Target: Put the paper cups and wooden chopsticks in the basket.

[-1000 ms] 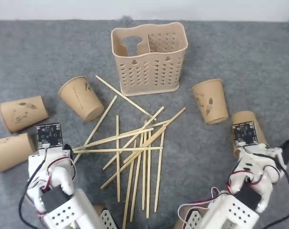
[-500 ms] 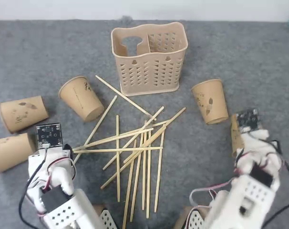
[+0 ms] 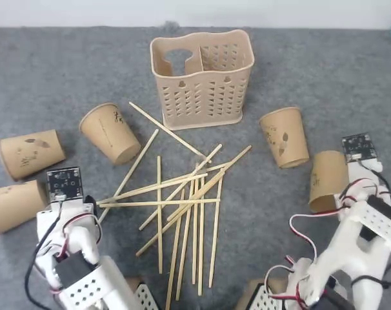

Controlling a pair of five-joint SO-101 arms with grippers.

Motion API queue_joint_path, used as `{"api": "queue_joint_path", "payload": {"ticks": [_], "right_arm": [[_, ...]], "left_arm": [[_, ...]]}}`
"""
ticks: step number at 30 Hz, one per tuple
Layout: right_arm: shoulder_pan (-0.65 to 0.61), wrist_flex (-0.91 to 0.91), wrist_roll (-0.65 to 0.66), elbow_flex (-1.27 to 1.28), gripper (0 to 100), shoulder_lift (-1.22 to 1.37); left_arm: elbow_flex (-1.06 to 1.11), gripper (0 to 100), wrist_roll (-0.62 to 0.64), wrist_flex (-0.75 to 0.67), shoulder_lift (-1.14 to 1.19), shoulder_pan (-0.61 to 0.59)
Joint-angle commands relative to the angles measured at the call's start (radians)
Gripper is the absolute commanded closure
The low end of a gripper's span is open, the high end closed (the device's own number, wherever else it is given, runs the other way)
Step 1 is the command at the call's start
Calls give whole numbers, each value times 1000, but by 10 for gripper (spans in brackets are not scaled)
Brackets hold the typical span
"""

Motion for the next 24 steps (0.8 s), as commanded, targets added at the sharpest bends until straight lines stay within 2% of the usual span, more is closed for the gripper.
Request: {"api": "queue_joint_path", "payload": {"ticks": [1, 8, 13, 19, 24], "right_arm": [[21, 148, -11, -138, 991, 2], [2, 708, -11, -523, 991, 42], [-7, 1038, -5, -766, 991, 176], [-7, 1078, -12, -870, 991, 427], [-7, 1067, -107, -980, 990, 651]], "left_arm": [[-10, 782, -8, 2, -2, -2], [-10, 782, -9, 0, -2, -2], [-10, 782, -9, 0, -2, -2], [-10, 782, -9, 2, -2, -5], [-10, 782, -9, 2, -2, -5]]}}
